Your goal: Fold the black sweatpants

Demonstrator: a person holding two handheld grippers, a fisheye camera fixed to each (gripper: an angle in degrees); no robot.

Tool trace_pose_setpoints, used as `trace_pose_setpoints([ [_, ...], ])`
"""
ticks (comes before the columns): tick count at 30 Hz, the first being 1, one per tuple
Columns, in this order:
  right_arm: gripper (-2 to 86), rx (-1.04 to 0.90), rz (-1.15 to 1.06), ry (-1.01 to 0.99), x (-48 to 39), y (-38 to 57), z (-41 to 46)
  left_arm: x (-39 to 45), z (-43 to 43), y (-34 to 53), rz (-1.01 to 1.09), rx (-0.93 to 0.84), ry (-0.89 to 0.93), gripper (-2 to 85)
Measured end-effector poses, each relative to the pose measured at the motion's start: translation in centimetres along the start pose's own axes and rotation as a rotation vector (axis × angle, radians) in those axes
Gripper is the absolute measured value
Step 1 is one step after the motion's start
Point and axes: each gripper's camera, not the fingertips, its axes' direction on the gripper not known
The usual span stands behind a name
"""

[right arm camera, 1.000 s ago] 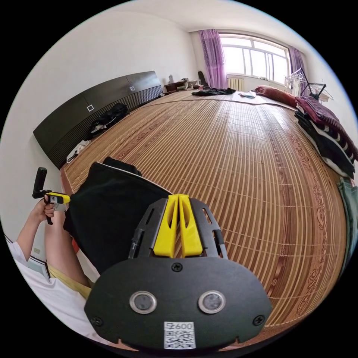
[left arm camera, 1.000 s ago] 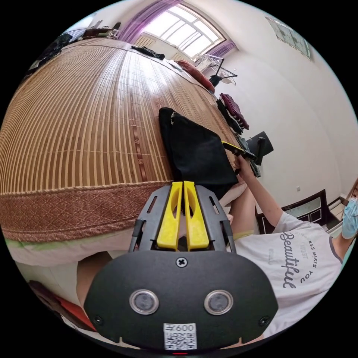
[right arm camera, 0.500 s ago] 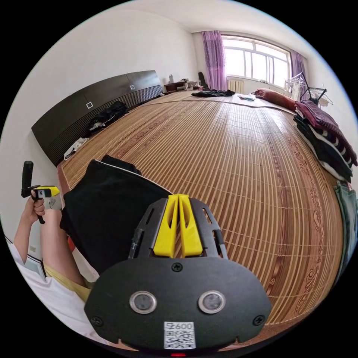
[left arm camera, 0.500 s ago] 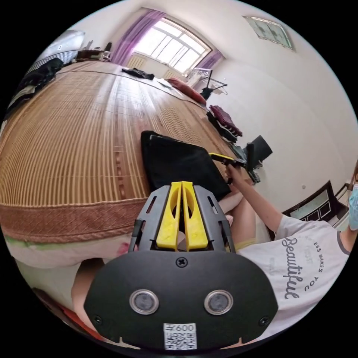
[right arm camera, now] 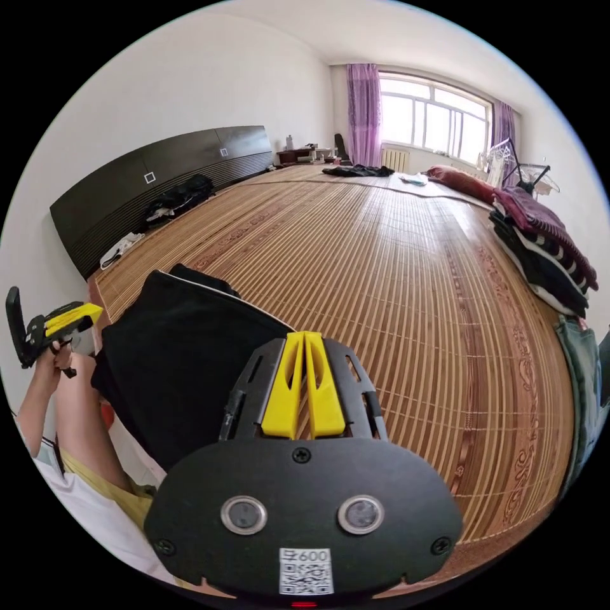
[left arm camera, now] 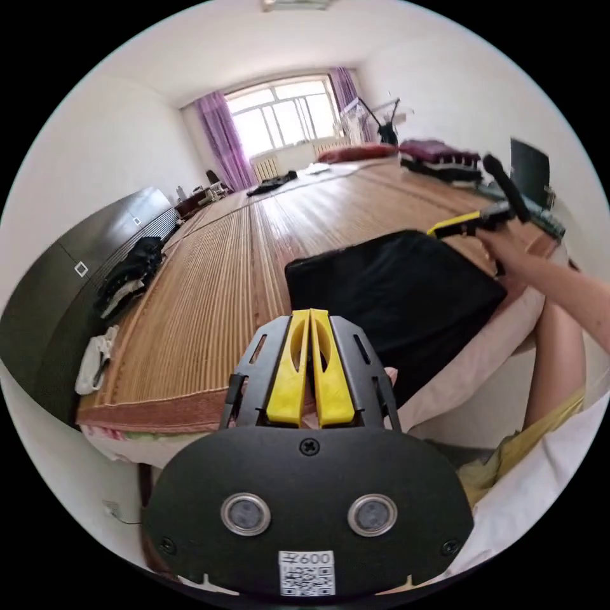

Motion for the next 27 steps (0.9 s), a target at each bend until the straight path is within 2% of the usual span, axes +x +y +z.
trace_pose_setpoints([
  [3, -0.8, 0.088, -0.067, 0.031, -2.9, 1.8, -2.6, 1.9, 6.5, 2.8, 0.059, -0.166, 0.027, 0.2],
  [6, -0.8, 0.246, -0.011, 0.078, -4.1, 4.1, -7.0, 3.1, 8.0, 6.4, 0.062, -0.03, 0.006, 0.2],
  [9, -0.8, 0.348, -0.015, -0.059, -5.9, 6.4, -11.1, 4.4, 9.5, 9.2, 0.098, 0.058, -0.01, 0.1],
  [11, -0.8, 0.325, -0.141, -0.195, -10.2, 7.8, -13.2, 5.1, 9.9, 10.8, 0.109, 0.113, -0.033, 0.1],
  [15, -0.8, 0.245, -0.389, -0.162, -20.4, 10.9, -14.9, 9.6, 8.6, 12.0, 0.139, 0.244, -0.247, 0.2],
  [16, -0.8, 0.259, -0.408, -0.173, -23.2, 12.1, -15.1, 10.4, 8.5, 12.1, 0.143, 0.275, -0.242, 0.2],
  [18, -0.8, 0.28, -0.348, -0.189, -26.2, 13.2, -14.6, 12.8, 9.7, 11.9, 0.166, 0.329, -0.103, 0.3],
  [21, -0.8, 0.251, -0.24, -0.136, -29.2, 14.2, -11.8, 15.2, 14.8, 11.0, 0.173, 0.204, -0.039, 0.4],
  [23, -0.8, 0.192, -0.245, -0.068, -30.5, 15.1, -9.6, 15.8, 17.9, 11.1, 0.157, 0.107, -0.036, 0.3],
  [25, -0.8, 0.131, -0.244, -0.044, -30.7, 16.0, -7.9, 15.2, 19.2, 12.0, 0.082, 0.143, -0.02, 0.3],
  [27, -0.8, 0.225, -0.186, -0.071, -30.0, 17.8, -8.3, 14.0, 21.0, 12.5, 0.024, 0.148, 0.03, 0.2],
])
